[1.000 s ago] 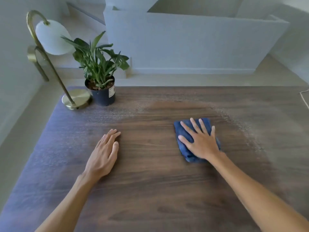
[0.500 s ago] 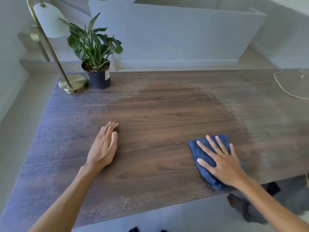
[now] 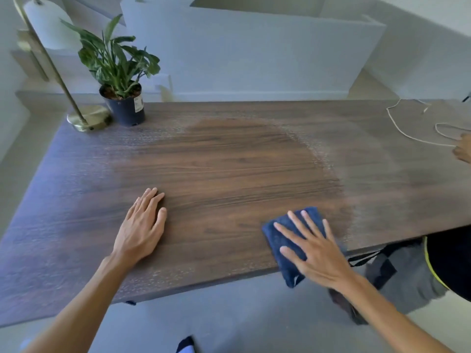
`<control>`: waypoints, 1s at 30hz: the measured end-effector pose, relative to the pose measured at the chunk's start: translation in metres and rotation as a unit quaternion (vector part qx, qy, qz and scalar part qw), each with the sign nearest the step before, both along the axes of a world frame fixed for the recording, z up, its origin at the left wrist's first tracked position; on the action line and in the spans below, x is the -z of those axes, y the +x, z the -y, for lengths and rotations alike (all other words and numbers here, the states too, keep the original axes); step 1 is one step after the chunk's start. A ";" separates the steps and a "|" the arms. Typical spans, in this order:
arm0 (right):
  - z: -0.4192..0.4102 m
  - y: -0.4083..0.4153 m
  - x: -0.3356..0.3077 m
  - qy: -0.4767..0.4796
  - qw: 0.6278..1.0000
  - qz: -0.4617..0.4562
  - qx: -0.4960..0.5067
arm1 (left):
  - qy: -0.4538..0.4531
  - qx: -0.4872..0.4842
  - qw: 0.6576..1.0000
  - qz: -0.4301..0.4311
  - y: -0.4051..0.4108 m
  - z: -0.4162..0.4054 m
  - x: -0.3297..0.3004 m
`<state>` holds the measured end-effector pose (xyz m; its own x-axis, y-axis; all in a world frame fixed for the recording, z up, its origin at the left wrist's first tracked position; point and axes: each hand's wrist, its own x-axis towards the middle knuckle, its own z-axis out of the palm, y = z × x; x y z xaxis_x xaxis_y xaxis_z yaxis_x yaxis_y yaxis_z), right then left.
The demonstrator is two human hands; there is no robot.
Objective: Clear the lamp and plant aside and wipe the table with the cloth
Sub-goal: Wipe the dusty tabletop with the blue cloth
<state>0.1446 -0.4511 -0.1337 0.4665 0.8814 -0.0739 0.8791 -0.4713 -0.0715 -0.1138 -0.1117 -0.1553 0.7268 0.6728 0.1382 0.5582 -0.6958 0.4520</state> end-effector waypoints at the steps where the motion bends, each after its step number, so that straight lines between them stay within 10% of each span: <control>1: 0.004 0.026 -0.003 -0.024 0.998 -0.006 0.049 | 0.008 0.003 1.000 -0.002 -0.004 0.009 -0.001; 6: -0.109 0.045 0.001 -0.031 0.992 -0.051 0.110 | 0.011 0.006 1.000 -0.011 -0.027 0.041 -0.005; 15: -0.173 -0.165 0.007 0.065 0.989 -0.066 -0.118 | -0.057 -0.022 0.997 0.044 -0.050 0.049 -0.013; 30: -0.105 0.048 -0.007 -0.007 0.987 -0.094 0.128 | 0.042 -0.016 0.998 -0.040 0.030 0.072 -0.012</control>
<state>0.1924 -0.3461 -0.1265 0.6506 0.7348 -0.1917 0.7027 -0.6782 -0.2148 -0.0838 -0.1838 -0.1434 0.7160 0.6844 0.1376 0.6128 -0.7106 0.3457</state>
